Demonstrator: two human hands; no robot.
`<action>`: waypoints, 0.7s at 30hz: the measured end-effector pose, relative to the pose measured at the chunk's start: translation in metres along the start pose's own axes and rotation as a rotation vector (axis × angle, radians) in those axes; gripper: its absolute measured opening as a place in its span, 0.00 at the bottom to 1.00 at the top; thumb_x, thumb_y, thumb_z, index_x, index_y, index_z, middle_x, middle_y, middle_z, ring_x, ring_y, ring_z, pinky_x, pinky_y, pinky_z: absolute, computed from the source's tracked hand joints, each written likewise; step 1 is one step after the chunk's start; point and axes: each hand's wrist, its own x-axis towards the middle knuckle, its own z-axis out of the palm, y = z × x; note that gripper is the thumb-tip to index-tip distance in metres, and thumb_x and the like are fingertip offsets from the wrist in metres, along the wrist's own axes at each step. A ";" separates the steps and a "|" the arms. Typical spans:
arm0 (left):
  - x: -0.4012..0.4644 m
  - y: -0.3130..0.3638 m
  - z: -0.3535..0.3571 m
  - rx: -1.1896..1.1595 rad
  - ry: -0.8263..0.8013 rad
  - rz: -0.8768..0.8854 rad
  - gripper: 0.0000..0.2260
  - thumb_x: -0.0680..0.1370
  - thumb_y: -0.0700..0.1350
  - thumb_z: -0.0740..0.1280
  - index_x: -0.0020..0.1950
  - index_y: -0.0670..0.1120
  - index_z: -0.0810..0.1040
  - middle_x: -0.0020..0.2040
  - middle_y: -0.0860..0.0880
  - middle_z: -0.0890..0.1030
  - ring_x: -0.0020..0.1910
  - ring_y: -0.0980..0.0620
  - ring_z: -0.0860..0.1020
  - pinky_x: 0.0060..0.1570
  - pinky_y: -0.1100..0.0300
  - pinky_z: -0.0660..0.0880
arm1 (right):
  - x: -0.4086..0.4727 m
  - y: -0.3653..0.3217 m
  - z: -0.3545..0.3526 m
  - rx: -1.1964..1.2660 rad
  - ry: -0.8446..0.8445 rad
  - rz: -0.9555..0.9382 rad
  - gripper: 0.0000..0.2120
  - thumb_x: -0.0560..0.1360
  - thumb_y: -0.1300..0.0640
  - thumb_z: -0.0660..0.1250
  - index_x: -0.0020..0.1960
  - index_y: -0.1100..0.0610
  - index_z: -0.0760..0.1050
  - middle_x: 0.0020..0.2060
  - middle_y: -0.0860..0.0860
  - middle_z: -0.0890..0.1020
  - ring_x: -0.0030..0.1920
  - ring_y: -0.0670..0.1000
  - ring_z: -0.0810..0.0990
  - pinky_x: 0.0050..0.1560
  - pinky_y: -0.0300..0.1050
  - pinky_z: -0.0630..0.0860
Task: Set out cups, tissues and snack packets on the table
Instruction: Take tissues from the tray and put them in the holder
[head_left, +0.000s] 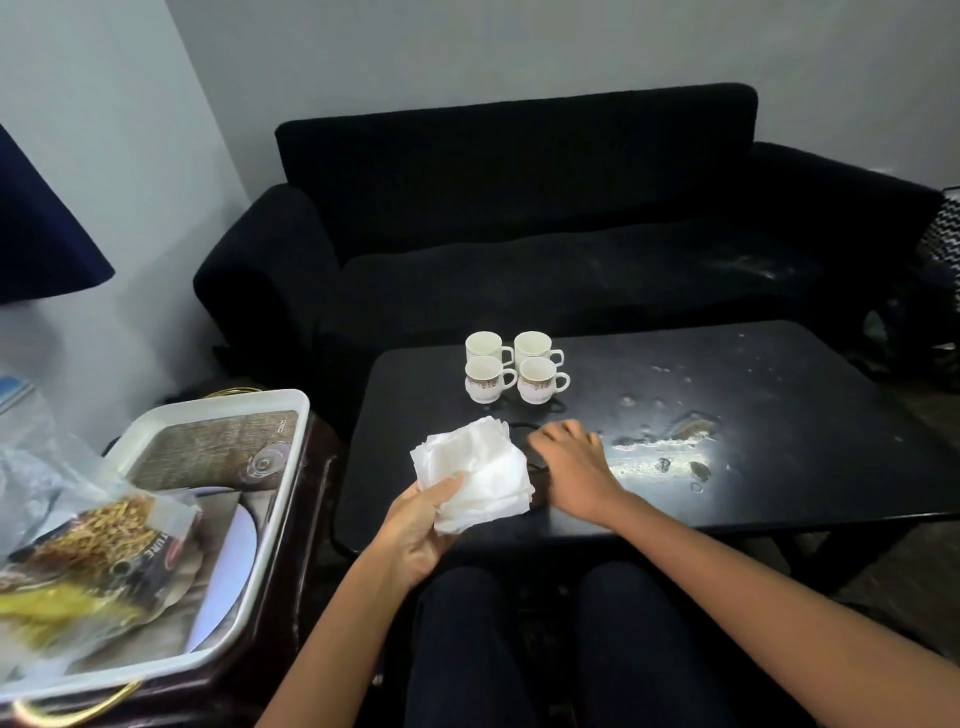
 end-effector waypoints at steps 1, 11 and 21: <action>0.000 0.001 0.000 0.004 0.006 0.004 0.09 0.76 0.36 0.67 0.56 0.39 0.77 0.46 0.42 0.83 0.33 0.49 0.84 0.28 0.61 0.79 | 0.002 0.002 -0.007 0.071 0.035 0.045 0.27 0.68 0.69 0.62 0.65 0.52 0.69 0.63 0.50 0.71 0.64 0.55 0.64 0.54 0.46 0.59; 0.001 0.010 0.013 0.308 -0.114 0.096 0.07 0.76 0.37 0.68 0.53 0.40 0.79 0.45 0.43 0.85 0.42 0.47 0.83 0.38 0.55 0.81 | 0.016 -0.008 -0.068 0.857 -0.257 0.054 0.28 0.69 0.64 0.71 0.66 0.50 0.69 0.62 0.49 0.73 0.64 0.47 0.70 0.56 0.36 0.67; -0.003 0.022 0.020 0.544 -0.220 0.061 0.10 0.74 0.42 0.71 0.53 0.38 0.81 0.46 0.42 0.83 0.42 0.48 0.82 0.39 0.60 0.78 | 0.011 -0.024 -0.062 0.702 -0.257 -0.071 0.08 0.66 0.63 0.75 0.44 0.64 0.79 0.28 0.47 0.71 0.29 0.40 0.66 0.32 0.34 0.62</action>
